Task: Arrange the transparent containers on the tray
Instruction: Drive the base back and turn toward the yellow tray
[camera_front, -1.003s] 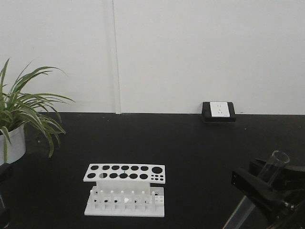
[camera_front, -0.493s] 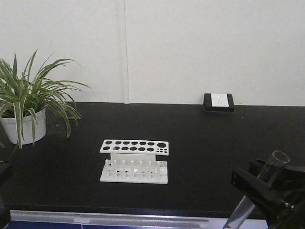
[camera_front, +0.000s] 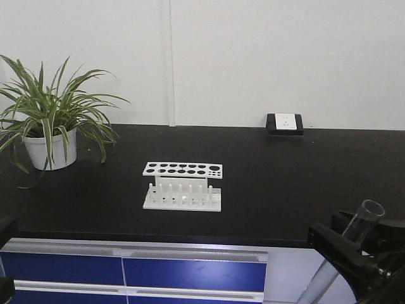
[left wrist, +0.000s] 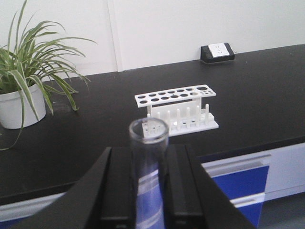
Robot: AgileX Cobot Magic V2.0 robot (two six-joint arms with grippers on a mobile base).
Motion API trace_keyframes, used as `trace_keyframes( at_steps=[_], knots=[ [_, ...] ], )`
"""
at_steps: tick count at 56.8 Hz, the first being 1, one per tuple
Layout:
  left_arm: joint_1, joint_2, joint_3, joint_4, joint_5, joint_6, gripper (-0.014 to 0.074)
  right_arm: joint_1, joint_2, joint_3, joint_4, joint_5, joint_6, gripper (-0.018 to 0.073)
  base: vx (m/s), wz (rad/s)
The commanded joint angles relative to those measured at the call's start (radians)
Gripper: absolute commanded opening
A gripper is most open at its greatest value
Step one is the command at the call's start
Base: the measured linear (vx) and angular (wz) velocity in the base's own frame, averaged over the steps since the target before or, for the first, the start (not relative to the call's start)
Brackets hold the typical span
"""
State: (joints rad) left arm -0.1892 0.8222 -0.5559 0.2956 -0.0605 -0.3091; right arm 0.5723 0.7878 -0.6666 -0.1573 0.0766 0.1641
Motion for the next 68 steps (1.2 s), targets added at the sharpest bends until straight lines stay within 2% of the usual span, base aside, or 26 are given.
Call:
trace_keyframes(
  at_steps=[1, 68],
  knots=[
    [-0.006, -0.01, -0.028, -0.009, -0.082, -0.002, 0.0062, -0.006, -0.009, -0.03, -0.008, -0.082, -0.006, -0.0011, -0.27, 0.03],
    [-0.006, -0.01, -0.028, -0.009, -0.082, -0.002, 0.0062, -0.006, -0.009, -0.03, -0.008, -0.082, -0.006, -0.0011, -0.24, 0.09]
  ],
)
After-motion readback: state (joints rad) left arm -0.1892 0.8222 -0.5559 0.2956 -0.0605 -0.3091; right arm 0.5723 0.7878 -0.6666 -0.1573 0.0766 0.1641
